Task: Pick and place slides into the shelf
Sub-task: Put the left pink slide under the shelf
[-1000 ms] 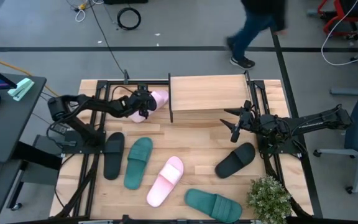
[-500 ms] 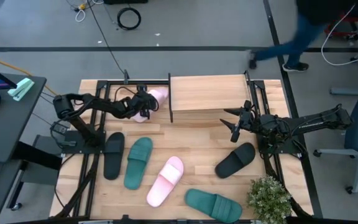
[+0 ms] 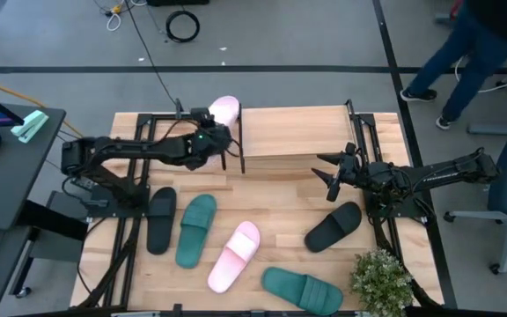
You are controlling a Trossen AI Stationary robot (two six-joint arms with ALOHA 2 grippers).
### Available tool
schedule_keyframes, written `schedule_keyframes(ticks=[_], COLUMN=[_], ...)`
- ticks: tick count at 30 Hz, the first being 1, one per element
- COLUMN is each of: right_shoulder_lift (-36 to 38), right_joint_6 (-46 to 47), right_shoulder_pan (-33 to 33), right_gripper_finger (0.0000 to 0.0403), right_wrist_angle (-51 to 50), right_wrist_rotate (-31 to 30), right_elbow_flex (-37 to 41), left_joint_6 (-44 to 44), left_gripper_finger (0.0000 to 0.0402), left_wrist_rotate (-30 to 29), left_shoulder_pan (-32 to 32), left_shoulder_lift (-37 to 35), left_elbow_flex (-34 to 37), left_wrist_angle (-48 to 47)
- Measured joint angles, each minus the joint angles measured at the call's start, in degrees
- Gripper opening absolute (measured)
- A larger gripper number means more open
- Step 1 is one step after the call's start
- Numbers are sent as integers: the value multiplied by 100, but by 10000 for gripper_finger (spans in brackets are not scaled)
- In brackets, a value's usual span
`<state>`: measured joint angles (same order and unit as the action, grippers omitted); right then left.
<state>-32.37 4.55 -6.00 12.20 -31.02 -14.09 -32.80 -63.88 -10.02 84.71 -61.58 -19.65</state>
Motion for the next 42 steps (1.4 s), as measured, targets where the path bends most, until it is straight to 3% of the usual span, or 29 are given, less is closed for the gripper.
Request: schedule_keyframes(ticks=[4, 7, 11, 16, 28, 35, 42], right_shoulder_lift=[-1, 1, 1, -2, 1, 0, 1], right_joint_6=[231, 342, 342, 352, 639, 593, 634], right_shoulder_pan=[0, 0, 0, 0, 0, 0, 0], right_gripper_finger=[236, 236, 236, 236, 236, 236, 236], right_wrist_angle=[-45, -43, -43, -43, -111, -146, -146], right_wrist_rotate=[2, 2, 2, 2, 0, 0, 0], right_elbow_flex=[0, 0, 0, 0, -2, 0, 0], left_joint_6=[1946, 3242, 4553, 5561, 5917, 5800, 5311], left_gripper_finger=[12, 12, 17, 14, 11, 24, 12], left_wrist_rotate=[18, 601, 2211, 2964, 2747, 2727, 2622], left_shoulder_pan=[604, 1035, 1510, 1887, 1804, 1604, 1145], left_shoulder_lift=[36, 44, 40, 267, 2556, 3113, 3559], left_elbow_flex=[-1261, -2091, -2853, -3078, -3067, -3065, -3067], left_wrist_angle=[-2301, -3791, -4250, -4147, -3916, -2940, -2273])
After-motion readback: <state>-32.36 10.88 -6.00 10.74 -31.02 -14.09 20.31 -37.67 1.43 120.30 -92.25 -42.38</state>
